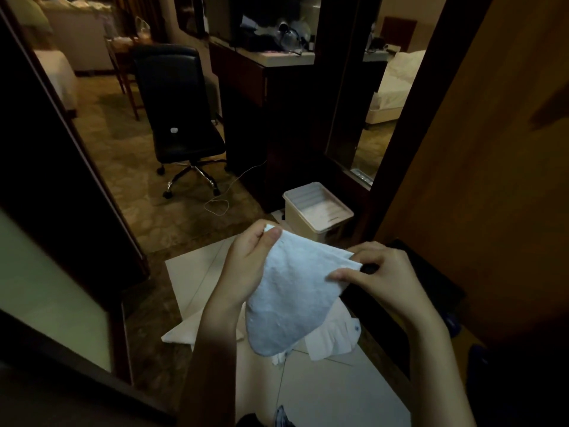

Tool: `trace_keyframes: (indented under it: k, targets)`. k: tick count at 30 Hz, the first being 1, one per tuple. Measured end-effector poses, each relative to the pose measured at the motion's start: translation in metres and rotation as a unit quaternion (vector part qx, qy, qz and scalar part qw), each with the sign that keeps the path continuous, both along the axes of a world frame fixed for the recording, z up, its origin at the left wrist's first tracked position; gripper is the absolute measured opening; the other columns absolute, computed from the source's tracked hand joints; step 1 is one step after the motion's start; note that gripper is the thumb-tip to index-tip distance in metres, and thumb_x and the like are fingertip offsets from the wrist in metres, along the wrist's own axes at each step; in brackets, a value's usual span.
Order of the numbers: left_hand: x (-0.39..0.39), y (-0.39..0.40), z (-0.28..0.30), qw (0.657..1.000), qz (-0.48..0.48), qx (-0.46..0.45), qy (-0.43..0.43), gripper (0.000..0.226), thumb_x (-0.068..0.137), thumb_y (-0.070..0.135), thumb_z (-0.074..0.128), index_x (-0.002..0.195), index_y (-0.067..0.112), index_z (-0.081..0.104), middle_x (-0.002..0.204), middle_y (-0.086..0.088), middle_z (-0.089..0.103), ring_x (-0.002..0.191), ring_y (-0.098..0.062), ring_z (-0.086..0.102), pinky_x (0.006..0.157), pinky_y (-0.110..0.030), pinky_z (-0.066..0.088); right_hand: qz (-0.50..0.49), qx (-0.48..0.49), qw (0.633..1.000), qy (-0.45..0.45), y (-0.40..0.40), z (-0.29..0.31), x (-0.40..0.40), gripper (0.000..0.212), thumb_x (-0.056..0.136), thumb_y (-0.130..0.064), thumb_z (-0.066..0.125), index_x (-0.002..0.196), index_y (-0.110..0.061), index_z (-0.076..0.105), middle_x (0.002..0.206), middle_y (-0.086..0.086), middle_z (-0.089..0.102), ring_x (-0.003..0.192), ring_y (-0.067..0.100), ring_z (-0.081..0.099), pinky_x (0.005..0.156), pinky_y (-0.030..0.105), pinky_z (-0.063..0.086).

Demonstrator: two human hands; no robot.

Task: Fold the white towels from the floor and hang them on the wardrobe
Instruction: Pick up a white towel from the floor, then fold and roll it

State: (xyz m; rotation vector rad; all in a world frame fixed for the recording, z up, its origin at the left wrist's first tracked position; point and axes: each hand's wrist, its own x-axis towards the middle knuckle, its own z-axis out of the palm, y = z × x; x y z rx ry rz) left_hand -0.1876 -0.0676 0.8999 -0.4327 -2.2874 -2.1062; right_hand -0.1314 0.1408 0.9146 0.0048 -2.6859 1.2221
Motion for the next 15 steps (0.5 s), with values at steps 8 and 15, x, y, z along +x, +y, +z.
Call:
trace_keyframes:
  k: [8, 15]
  targets:
    - [-0.009, -0.009, -0.021, 0.995, 0.058, -0.07, 0.039, 0.015, 0.097, 0.017, 0.052, 0.092, 0.011, 0.065, 0.079, 0.0, 0.065, 0.071, -0.004, 0.06, 0.062, -0.015, 0.043, -0.013, 0.012, 0.99, 0.138, -0.005, -0.004, -0.006, 0.048, 0.065, -0.055, 0.068, 0.078, -0.01, 0.078, 0.075, 0.001, 0.07, 0.073, 0.013, 0.066, 0.065, 0.038, 0.055]
    - [-0.01, 0.002, -0.012, 0.997, 0.052, 0.042, -0.044, 0.013, 0.095, 0.012, 0.054, 0.091, 0.004, 0.063, 0.083, -0.007, 0.059, 0.081, -0.021, 0.062, 0.057, -0.026, 0.056, -0.016, -0.092, 0.986, 0.136, -0.001, -0.02, -0.007, 0.012, 0.081, -0.011, 0.073, 0.089, -0.021, 0.075, 0.086, -0.01, 0.072, 0.086, 0.002, 0.066, 0.073, 0.016, 0.05]
